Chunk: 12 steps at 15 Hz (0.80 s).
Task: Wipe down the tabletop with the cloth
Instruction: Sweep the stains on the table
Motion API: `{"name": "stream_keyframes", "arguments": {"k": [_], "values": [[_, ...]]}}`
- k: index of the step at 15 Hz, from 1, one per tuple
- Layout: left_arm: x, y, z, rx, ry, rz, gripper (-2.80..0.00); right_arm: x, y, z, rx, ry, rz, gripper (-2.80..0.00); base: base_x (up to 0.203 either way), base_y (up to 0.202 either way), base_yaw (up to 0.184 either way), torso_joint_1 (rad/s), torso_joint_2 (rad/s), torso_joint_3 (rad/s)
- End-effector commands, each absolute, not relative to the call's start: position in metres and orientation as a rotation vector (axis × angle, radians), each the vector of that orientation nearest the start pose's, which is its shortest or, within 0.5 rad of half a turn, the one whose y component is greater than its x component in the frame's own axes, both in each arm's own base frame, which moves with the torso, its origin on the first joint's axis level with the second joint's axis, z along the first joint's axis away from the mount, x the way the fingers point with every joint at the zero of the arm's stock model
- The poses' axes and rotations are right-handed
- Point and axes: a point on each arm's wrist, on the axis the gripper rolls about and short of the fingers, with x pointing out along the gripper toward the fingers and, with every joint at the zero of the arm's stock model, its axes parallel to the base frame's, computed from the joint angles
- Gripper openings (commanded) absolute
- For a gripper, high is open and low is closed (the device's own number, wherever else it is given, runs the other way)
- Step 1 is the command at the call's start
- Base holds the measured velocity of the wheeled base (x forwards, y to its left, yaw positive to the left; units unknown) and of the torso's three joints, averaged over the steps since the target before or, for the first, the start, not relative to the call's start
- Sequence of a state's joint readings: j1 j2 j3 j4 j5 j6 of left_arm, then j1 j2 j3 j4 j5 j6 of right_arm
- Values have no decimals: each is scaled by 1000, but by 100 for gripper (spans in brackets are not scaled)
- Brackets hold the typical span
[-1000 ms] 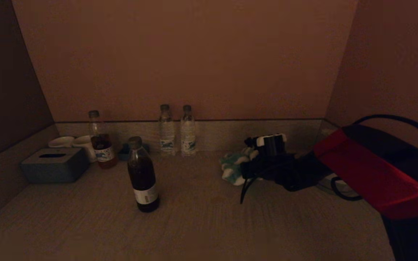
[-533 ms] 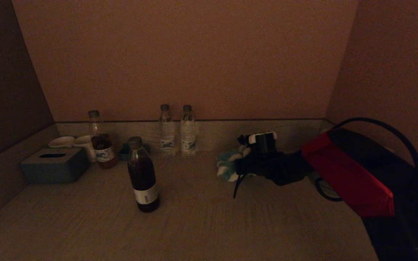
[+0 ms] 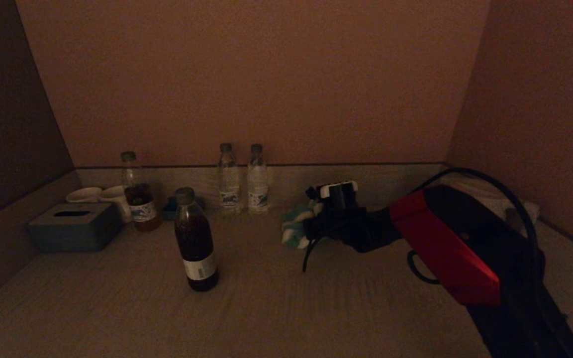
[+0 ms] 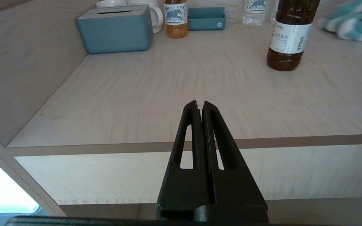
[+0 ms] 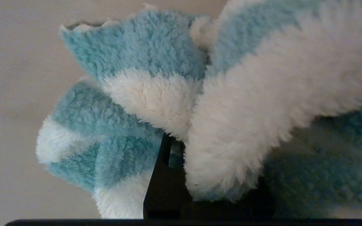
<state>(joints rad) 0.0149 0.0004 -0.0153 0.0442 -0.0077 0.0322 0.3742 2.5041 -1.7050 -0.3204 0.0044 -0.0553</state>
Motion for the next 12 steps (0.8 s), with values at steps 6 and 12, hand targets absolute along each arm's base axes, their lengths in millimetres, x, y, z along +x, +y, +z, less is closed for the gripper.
{"name": "stream_keyframes", "arguments": {"k": [6,12], "values": [[-24,-1,75,32,29,6,-280,463,238,55,-183,455,477,-280,0,0,0,0,0,0],[-24,-1,75,32,31,6,-280,441,262,58,-201,468,538,-280,0,0,0,0,0,0]]}}
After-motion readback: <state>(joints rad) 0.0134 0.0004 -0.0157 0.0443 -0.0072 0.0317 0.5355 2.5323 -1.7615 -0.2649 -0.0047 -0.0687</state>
